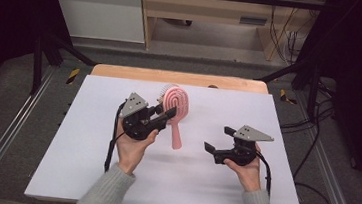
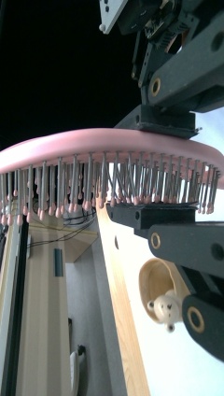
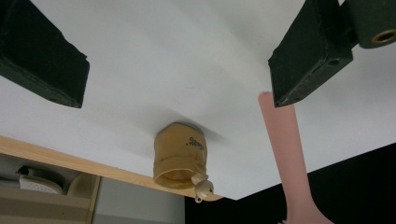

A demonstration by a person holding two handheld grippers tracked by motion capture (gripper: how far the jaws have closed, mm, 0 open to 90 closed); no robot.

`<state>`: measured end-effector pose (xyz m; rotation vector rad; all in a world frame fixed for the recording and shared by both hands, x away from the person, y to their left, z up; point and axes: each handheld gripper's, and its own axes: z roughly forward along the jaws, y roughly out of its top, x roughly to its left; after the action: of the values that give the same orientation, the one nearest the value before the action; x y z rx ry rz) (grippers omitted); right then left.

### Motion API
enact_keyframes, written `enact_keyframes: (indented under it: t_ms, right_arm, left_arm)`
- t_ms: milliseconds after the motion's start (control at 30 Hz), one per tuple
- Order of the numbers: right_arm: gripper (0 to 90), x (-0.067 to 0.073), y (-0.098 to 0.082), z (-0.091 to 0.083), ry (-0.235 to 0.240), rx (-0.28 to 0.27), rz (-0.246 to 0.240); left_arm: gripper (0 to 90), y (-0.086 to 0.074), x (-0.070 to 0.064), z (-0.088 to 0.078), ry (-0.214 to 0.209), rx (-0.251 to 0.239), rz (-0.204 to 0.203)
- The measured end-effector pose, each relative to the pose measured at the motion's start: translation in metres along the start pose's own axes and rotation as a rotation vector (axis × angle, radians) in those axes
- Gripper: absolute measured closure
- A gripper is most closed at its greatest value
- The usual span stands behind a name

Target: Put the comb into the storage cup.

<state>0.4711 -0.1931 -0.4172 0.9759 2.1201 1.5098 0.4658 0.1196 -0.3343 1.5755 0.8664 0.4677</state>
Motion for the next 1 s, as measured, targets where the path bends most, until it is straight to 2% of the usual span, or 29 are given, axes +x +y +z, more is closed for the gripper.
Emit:
enact_keyframes:
  t_ms: [133,233,400,467,533,800,1000]
  right_arm:
    - [4.6,-0.005,-0.005,-0.004,-0.008,0.009,0.013]
    - [4.0,-0.011,-0.009,-0.01,-0.017,0.012,0.041]
    - [1.4,-0.018,-0.015,-0.017,-0.016,0.019,0.046]
    - [2.2,-0.019,-0.018,-0.02,-0.043,0.021,0.03]
    - [2.1,-0.02,-0.019,-0.021,-0.047,0.022,0.028]
    - [1.6,-0.03,-0.027,-0.031,-0.051,0.013,0.06]
    - [1.2,-0.036,-0.03,-0.041,-0.033,-0.003,0.074]
  left_arm:
    - [64.3,0.004,0.005,-0.004,0.011,-0.004,0.002]
    - [64.3,0.009,0.009,-0.007,0.02,-0.011,0.003]
    - [64.2,0.014,0.012,-0.01,0.027,-0.014,0.006]
    - [64.2,0.017,0.014,-0.011,0.031,-0.022,0.007]
    - [64.3,0.018,0.014,-0.012,0.032,-0.024,0.007]
    - [64.3,0.03,0.016,-0.016,0.04,-0.041,0.021]
    - [64.3,0.037,0.019,-0.019,0.047,-0.053,0.027]
